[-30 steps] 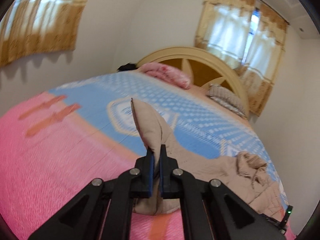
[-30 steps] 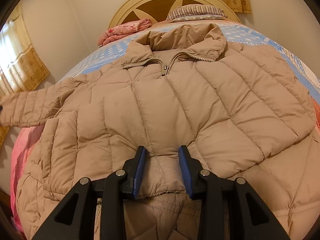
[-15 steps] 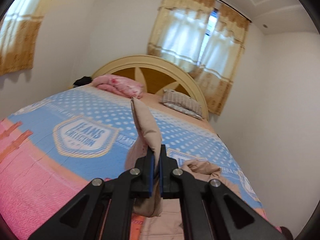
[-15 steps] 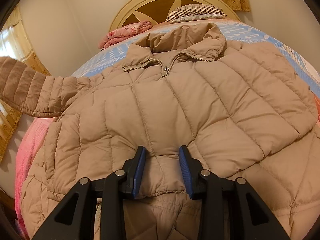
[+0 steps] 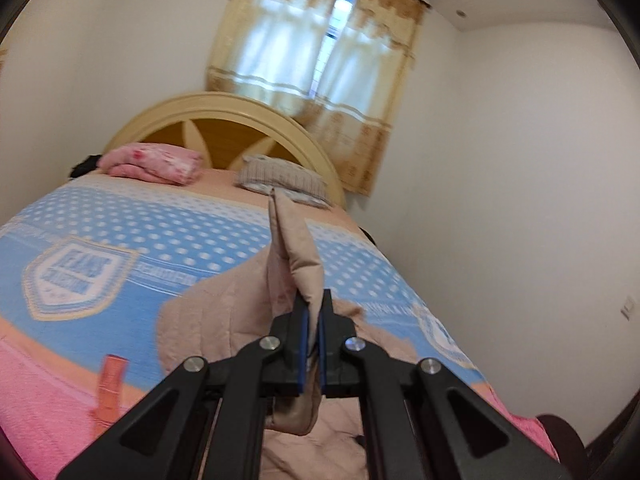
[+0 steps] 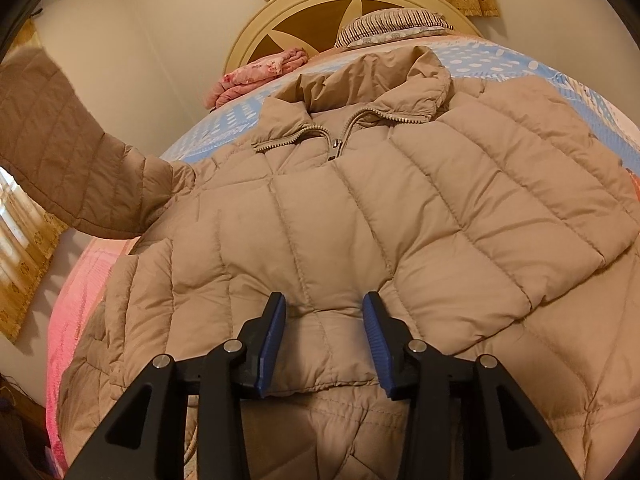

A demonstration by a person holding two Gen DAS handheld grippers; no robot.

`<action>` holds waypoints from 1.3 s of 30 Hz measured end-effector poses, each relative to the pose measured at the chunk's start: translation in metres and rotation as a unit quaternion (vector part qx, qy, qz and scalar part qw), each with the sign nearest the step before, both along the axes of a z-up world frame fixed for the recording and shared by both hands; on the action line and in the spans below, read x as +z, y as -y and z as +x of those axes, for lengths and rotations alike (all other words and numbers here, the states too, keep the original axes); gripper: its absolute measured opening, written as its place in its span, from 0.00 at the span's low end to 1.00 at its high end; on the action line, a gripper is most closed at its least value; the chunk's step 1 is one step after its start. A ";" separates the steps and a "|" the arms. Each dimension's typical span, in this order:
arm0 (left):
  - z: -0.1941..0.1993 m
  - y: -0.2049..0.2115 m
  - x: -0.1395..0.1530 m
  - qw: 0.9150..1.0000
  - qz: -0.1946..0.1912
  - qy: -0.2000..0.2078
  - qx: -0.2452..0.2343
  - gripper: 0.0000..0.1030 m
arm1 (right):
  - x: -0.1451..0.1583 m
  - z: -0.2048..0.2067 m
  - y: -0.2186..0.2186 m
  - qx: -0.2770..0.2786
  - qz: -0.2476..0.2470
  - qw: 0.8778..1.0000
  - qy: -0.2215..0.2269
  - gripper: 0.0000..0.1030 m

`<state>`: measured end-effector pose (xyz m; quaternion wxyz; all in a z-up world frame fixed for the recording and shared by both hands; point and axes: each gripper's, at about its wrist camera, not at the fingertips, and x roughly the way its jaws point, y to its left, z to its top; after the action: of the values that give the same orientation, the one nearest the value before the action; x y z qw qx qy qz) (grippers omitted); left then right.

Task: Fold large clothes
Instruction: 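Lift the held sleeve and fold it across the jacket front with the left tool, then release the sleeve and press the jacket body flat with the left tool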

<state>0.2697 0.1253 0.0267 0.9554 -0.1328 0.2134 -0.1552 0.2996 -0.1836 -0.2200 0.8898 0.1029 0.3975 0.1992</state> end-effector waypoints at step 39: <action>0.018 0.190 -0.157 0.976 0.121 -0.124 -0.134 0.38 | 0.070 -0.071 0.088 -0.111 0.029 0.989 0.088 0.56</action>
<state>0.2878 -0.0642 -0.1305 0.9010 -0.0043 0.3629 -0.2376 0.2284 -0.2721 -0.1498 0.9345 0.1543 0.2982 0.1185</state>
